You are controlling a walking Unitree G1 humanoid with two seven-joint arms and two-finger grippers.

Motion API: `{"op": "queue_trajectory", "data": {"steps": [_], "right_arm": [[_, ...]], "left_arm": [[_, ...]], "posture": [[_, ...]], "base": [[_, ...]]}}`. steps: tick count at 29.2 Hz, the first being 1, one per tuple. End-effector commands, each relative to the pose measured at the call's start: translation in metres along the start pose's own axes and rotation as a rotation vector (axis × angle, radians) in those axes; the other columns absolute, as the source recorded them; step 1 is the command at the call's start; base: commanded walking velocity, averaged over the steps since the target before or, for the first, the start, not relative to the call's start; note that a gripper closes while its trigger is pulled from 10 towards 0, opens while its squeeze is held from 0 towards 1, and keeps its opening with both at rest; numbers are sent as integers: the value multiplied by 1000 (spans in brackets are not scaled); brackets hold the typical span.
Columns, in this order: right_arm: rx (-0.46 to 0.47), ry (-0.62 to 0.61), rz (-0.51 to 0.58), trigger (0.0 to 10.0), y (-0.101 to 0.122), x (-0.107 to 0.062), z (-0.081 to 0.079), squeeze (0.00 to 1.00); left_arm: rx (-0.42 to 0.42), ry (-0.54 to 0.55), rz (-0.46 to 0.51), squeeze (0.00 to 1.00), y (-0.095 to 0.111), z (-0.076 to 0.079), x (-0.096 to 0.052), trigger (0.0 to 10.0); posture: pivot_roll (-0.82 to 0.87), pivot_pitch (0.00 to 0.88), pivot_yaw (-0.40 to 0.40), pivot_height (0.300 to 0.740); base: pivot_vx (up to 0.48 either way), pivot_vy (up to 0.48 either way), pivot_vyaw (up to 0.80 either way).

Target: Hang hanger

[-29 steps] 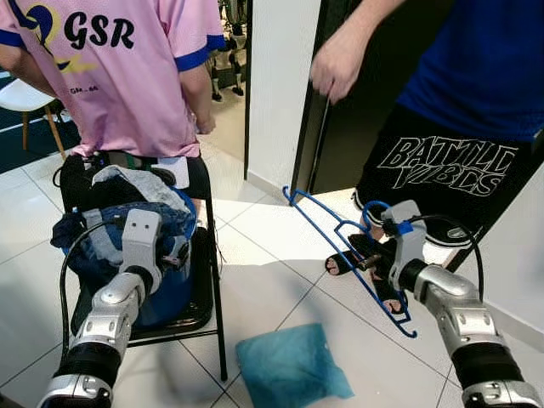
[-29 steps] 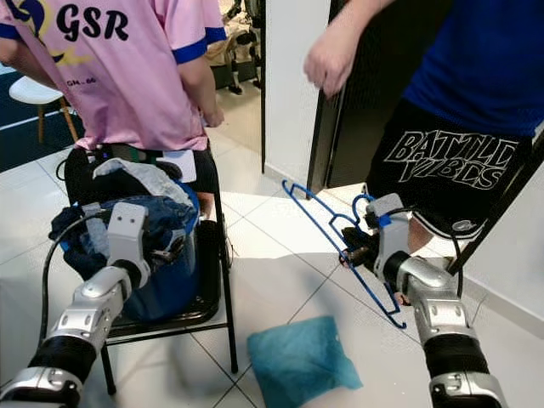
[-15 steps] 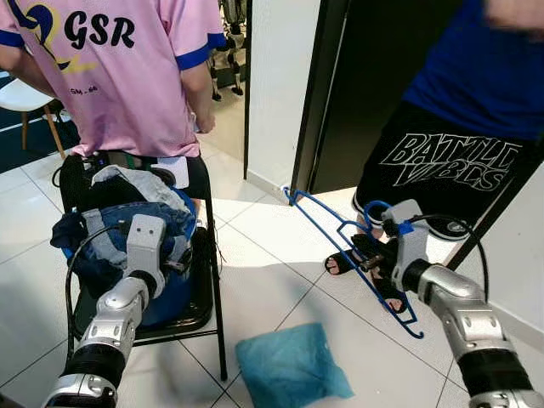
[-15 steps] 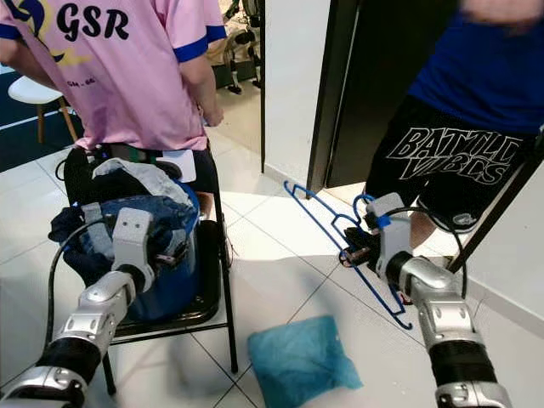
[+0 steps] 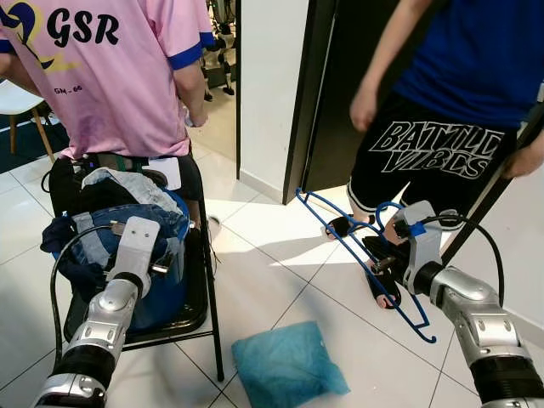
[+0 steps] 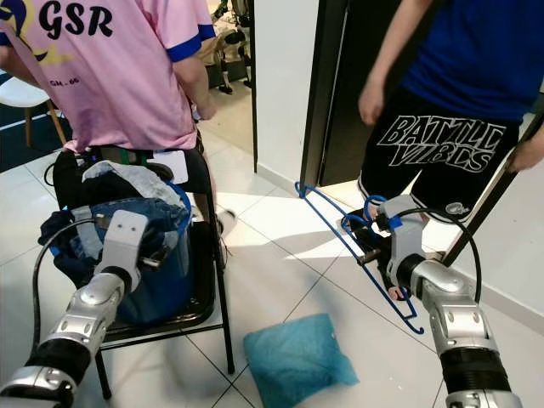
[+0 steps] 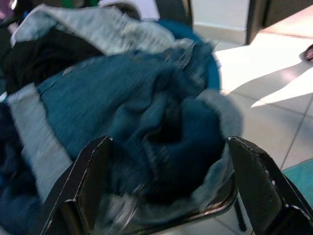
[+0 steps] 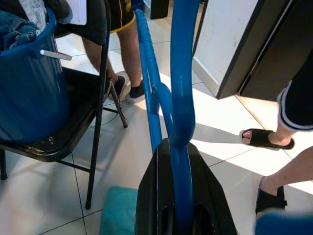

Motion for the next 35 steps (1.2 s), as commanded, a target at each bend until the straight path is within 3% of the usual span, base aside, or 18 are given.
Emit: {"op": "queue_trajectory", "data": {"steps": [1, 19, 20, 21, 22, 23, 25, 35], "right_arm": [[8, -8, -9, 10000, -2, -3, 1, 0], [1, -9, 31, 10000, 17, -11, -1, 0], [0, -9, 33, 10000, 19, -11, 0, 0], [0, -9, 33, 10000, 19, -11, 0, 0], [-2, -11, 33, 10000, 20, -12, 0, 0], [-2, -11, 33, 10000, 20, -12, 0, 0], [-6, -12, 34, 10000, 21, -12, 0, 0], [-10, -15, 54, 10000, 29, -13, 0, 0]], "left_arm": [[34, 22, -50, 0, -13, -7, -3, 10000], [203, 6, -144, 0, -41, -9, -13, 10000], [220, 4, -140, 0, -41, -8, -13, 8902], [220, 4, -140, 0, -41, -8, -13, 8902], [238, 4, -135, 0, -39, -8, -12, 4000], [238, 4, -135, 0, -39, -8, -12, 4000], [265, -20, -116, 0, -36, -3, -11, 0], [320, -52, -97, 0, -33, 2, -11, 0]], "posture": [[-40, 44, -40, 740], [-49, 71, -37, 740], [-50, 71, -36, 740], [-50, 71, -36, 740], [-48, 70, -37, 740], [-48, 70, -37, 740], [-47, 70, -36, 740], [-50, 67, -32, 740]], "base": [[0, 0, 0], [0, 0, 0], [0, 0, 0], [0, 0, 0], [0, 0, 0], [0, 0, 0], [0, 0, 0], [0, 0, 0]]}}
Point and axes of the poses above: a point about 5 cm out from each wrist's last joint towards the gripper, its own x axis pointing out of the wrist towards the gripper, its own y axis along the axis of the wrist's last joint, z = x × y, the point moved 4 cm from there along x, pointing out of the wrist towards the gripper, and after that the axes turned 5 degrees about -x, right-handed, at the moved point
